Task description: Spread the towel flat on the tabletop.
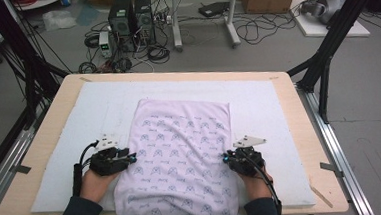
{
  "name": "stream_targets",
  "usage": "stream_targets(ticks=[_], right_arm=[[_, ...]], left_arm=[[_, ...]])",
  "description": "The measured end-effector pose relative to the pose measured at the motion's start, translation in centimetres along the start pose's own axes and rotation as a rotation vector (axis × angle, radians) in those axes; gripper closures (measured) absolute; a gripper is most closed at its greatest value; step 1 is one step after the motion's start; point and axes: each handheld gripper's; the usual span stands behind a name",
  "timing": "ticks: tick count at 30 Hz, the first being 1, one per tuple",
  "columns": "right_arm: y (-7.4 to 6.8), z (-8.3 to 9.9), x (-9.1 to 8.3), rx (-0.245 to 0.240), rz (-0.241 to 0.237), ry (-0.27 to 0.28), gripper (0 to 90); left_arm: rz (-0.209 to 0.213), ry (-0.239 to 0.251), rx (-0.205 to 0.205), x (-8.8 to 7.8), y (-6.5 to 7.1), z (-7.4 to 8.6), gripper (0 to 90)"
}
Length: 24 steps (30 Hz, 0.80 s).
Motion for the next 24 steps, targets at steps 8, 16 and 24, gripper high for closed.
stream_targets(ticks=[8,16,24], right_arm=[[2.5,-1.5,2.3,0.033,0.053,0.046,86.7],[3.6,-3.9,4.7,0.016,0.142,0.065,80.9],[2.9,-2.8,1.4,-0.003,0.084,0.137,56.1]], left_arm=[[0.004,0.013,-0.121,1.6,-2.2,-2.0,87.5],[-0.047,0.070,-0.157,2.9,-3.4,-3.2,83.0],[0.096,0.173,-0.142,-0.6,-2.2,-1.4,51.4]])
Point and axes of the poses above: each handheld gripper's, and its own axes: x roughly forward along the jaws, z roughly out of its underside, y roughly to its right, and after that the axes turned 12 degrees about z, right-handed
